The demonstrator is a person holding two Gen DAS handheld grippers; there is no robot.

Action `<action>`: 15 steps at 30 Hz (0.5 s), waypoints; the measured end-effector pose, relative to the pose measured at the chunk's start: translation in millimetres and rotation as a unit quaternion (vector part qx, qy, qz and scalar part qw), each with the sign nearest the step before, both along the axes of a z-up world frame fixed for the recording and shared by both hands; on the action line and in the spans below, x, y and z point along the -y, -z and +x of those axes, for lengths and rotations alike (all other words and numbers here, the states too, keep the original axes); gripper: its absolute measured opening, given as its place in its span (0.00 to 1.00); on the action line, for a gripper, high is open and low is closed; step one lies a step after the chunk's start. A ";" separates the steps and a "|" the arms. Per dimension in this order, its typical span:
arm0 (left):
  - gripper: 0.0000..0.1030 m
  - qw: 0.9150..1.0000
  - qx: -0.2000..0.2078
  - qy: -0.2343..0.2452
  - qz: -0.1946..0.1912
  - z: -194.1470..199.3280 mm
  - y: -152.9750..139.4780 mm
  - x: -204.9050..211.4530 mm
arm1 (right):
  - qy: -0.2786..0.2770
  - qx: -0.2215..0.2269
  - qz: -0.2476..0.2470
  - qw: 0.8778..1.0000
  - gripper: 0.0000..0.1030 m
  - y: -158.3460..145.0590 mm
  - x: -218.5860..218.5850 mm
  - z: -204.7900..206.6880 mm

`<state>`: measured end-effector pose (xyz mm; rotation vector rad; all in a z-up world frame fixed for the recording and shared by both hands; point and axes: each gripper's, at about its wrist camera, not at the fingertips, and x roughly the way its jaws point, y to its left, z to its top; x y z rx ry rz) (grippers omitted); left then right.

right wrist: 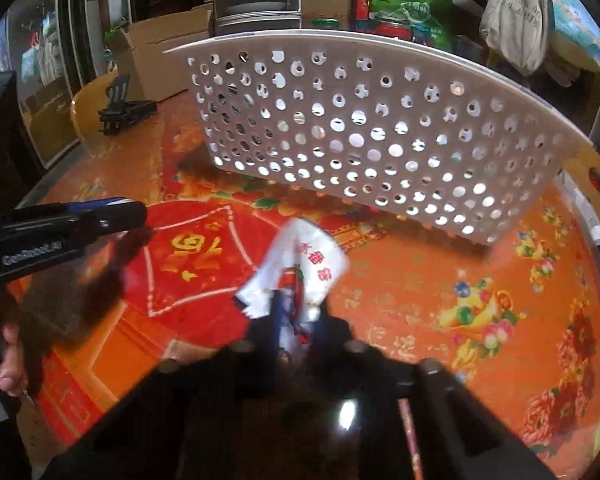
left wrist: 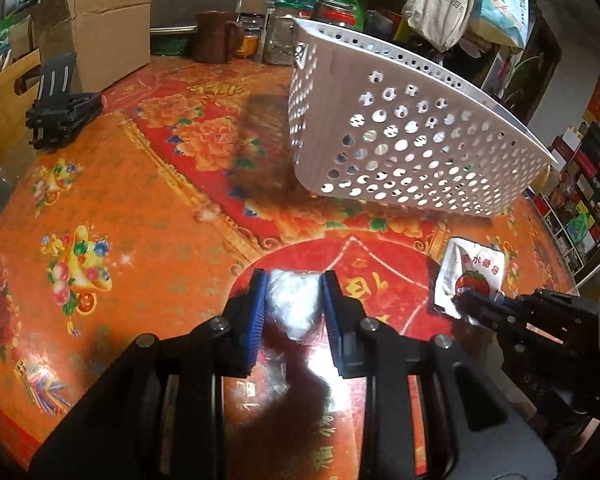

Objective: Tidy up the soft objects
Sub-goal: 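Drop the tissue ball and printed sachet into the basket, opening both tools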

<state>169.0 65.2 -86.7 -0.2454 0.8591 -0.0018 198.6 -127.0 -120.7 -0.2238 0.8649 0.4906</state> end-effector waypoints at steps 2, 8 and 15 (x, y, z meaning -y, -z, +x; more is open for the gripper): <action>0.24 1.000 0.004 0.004 0.008 -1.7 -2.1 4.2 | -0.006 0.006 0.013 1.000 0.03 -3.3 4.4 -5.0; 0.24 0.999 0.026 0.017 0.019 -8.3 -20.0 18.8 | -0.009 0.034 0.039 0.999 0.02 -30.5 24.3 -25.4; 0.24 0.997 0.060 0.041 0.022 -5.5 -79.8 33.8 | -0.005 0.080 0.070 0.994 0.02 -93.0 53.6 -36.2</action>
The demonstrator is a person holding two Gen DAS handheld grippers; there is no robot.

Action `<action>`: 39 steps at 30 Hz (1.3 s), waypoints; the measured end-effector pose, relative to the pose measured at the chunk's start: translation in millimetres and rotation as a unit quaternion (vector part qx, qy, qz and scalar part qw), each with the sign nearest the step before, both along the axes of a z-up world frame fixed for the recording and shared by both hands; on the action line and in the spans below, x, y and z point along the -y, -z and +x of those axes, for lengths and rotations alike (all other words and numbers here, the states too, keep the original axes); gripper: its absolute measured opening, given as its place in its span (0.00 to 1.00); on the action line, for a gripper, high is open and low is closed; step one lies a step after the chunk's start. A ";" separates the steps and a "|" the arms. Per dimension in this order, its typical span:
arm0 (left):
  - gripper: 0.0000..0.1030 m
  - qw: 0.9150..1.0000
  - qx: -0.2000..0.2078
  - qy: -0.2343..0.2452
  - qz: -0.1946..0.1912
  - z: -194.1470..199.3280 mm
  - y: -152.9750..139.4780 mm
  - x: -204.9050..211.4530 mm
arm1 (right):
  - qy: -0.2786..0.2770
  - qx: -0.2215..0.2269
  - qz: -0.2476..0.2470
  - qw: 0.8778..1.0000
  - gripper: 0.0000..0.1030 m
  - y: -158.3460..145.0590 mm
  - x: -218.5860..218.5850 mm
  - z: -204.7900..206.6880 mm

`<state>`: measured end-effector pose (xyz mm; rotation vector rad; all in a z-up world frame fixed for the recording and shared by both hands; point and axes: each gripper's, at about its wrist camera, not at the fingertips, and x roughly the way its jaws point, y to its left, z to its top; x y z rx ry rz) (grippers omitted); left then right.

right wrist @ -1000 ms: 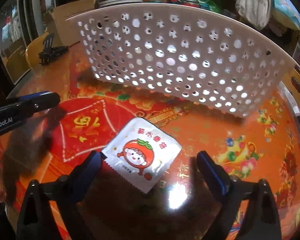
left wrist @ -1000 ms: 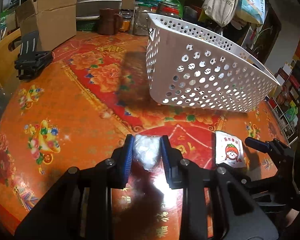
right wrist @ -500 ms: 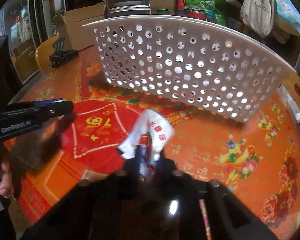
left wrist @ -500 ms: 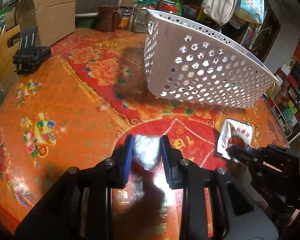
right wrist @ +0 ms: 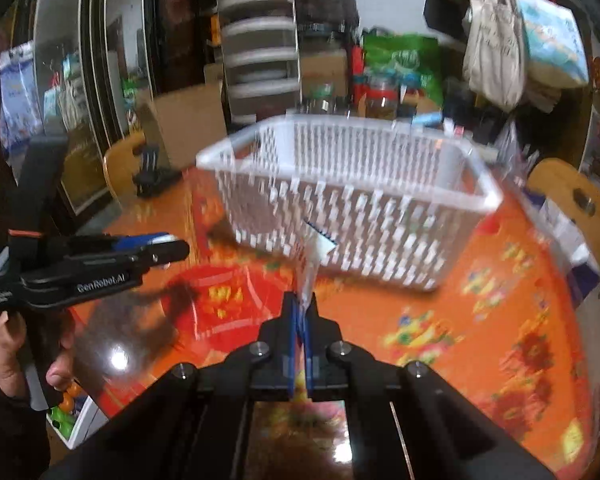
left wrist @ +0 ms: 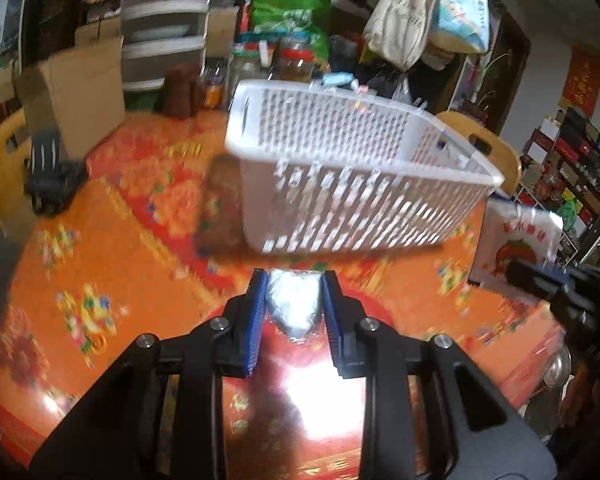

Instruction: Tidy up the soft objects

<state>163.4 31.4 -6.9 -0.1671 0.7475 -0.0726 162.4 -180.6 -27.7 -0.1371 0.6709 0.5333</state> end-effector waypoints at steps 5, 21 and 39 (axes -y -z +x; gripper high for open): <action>0.24 0.999 0.020 0.015 0.021 33.0 -53.1 13.1 | 0.017 0.031 -0.006 0.999 0.02 -52.8 7.4 28.7; 0.25 0.991 -0.123 0.000 0.057 207.4 -14.1 38.9 | 0.062 -0.121 -0.069 0.988 0.02 1.3 -9.1 196.7; 0.94 0.997 -0.046 -0.013 0.067 158.4 -38.3 23.8 | 0.064 -0.073 -0.033 0.995 0.88 -35.1 11.7 176.1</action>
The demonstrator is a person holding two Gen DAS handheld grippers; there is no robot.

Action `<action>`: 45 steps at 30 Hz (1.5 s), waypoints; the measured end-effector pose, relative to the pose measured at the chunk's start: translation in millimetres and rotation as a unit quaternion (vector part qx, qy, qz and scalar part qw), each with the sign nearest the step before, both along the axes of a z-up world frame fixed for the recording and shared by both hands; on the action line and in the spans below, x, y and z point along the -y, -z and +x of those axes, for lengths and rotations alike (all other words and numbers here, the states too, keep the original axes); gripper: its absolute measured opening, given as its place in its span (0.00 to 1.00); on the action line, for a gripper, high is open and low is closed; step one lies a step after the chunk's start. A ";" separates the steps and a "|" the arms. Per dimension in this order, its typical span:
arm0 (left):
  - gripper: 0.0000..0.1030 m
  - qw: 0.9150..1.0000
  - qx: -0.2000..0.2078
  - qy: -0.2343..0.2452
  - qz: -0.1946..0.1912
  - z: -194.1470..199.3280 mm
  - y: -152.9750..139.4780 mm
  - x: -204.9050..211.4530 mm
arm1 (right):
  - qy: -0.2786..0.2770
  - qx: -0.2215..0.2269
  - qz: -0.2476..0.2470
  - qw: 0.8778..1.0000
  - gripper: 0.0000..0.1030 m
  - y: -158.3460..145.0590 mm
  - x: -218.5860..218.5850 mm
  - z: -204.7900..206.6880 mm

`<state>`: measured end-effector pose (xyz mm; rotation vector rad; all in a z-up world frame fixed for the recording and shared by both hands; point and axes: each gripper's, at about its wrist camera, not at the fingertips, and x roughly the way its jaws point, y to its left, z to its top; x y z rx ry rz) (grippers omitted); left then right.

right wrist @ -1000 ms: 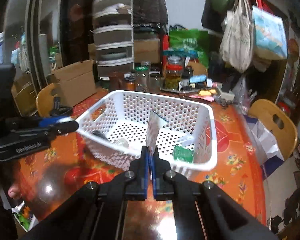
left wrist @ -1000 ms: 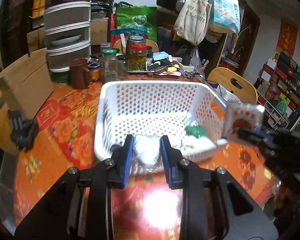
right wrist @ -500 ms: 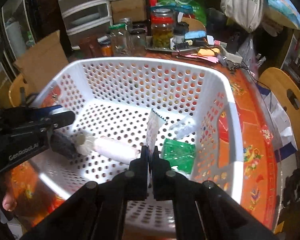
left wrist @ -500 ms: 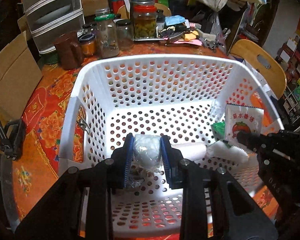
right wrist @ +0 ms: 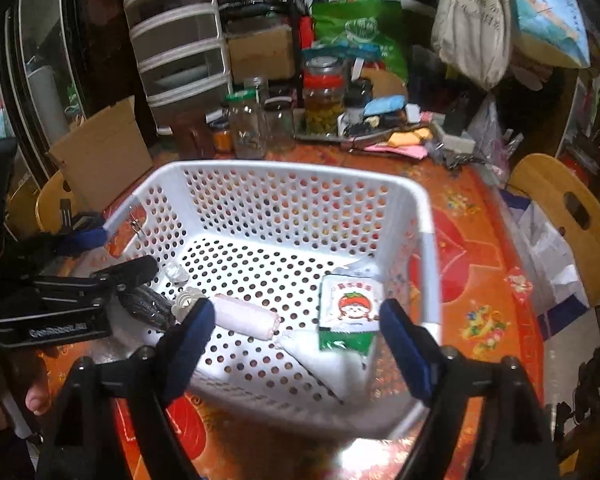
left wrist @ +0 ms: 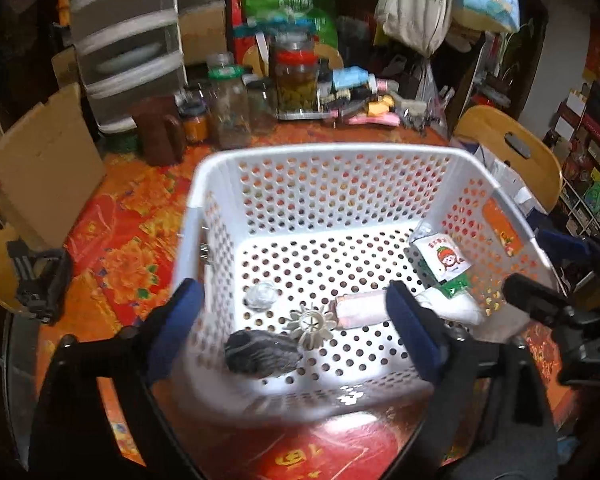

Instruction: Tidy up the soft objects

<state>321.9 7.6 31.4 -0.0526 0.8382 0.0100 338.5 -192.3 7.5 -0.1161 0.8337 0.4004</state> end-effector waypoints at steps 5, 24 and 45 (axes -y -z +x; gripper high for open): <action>1.00 0.999 0.048 -0.006 0.010 -60.7 -21.8 -6.5 | 0.027 0.040 -0.011 0.999 0.93 -22.8 16.0 -41.4; 1.00 0.994 0.109 -0.029 -0.010 -262.7 -37.8 -14.5 | 0.023 0.121 0.006 0.992 0.94 -17.0 21.1 -210.4; 1.00 0.995 0.098 -0.021 0.011 -245.2 -34.6 3.9 | 0.049 0.118 0.011 0.992 0.94 -14.7 28.5 -205.1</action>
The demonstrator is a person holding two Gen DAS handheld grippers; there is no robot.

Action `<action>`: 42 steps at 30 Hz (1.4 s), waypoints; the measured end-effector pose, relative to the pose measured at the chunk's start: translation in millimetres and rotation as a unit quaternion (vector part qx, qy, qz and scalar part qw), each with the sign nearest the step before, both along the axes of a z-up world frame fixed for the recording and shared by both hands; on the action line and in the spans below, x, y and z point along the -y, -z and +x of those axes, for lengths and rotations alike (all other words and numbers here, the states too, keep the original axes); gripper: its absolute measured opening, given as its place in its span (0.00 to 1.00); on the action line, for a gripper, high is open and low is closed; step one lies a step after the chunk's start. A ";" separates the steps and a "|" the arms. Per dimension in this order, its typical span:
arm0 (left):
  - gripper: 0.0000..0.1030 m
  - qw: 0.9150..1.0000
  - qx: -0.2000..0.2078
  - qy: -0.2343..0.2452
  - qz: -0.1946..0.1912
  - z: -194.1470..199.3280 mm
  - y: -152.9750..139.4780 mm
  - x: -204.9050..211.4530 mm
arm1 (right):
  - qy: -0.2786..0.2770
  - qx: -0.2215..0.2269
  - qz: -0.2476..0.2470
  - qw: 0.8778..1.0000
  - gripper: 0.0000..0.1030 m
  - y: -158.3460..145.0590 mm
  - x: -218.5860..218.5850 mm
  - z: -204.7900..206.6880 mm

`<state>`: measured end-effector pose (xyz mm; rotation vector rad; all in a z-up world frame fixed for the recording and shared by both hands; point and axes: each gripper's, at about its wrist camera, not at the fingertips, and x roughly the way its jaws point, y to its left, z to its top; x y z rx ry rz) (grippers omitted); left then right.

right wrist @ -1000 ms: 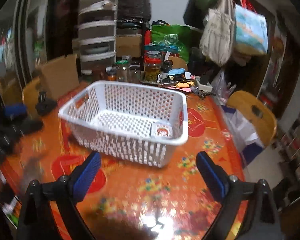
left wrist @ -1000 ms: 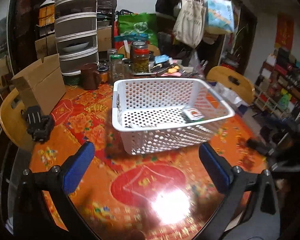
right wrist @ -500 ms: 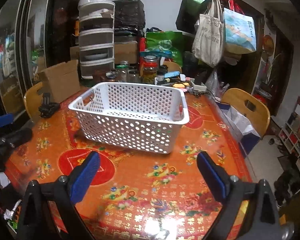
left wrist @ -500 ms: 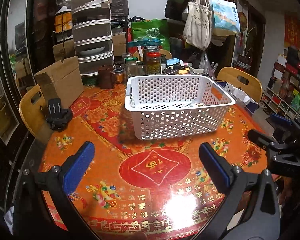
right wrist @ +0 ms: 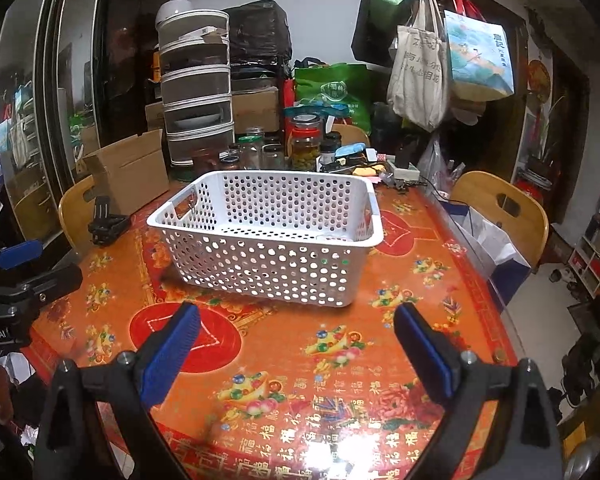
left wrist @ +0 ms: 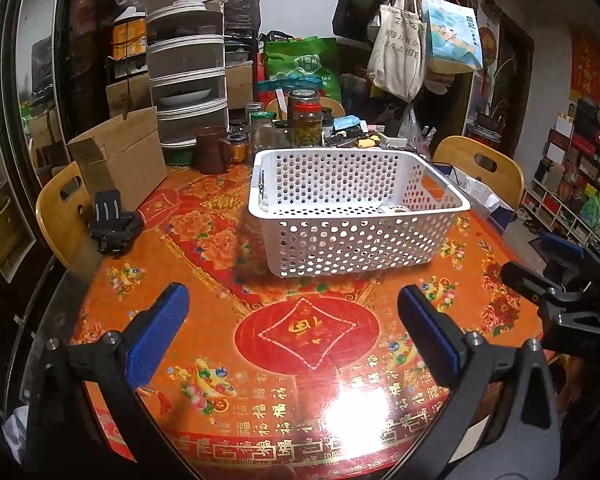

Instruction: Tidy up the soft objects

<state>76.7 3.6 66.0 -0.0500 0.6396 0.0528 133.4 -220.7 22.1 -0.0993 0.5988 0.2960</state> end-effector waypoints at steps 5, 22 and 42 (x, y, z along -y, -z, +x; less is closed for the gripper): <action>1.00 1.000 -0.002 0.002 -0.001 0.3 2.2 0.8 | -0.001 0.000 -0.002 1.000 0.95 0.3 -0.4 -1.2; 1.00 1.000 -0.004 0.008 -0.005 -0.8 5.4 3.9 | -0.012 0.009 0.005 1.000 0.96 -7.8 -2.6 -10.2; 1.00 1.000 -0.008 0.009 -0.005 1.9 8.6 2.7 | -0.011 0.003 0.009 1.000 0.96 -9.0 0.5 -10.3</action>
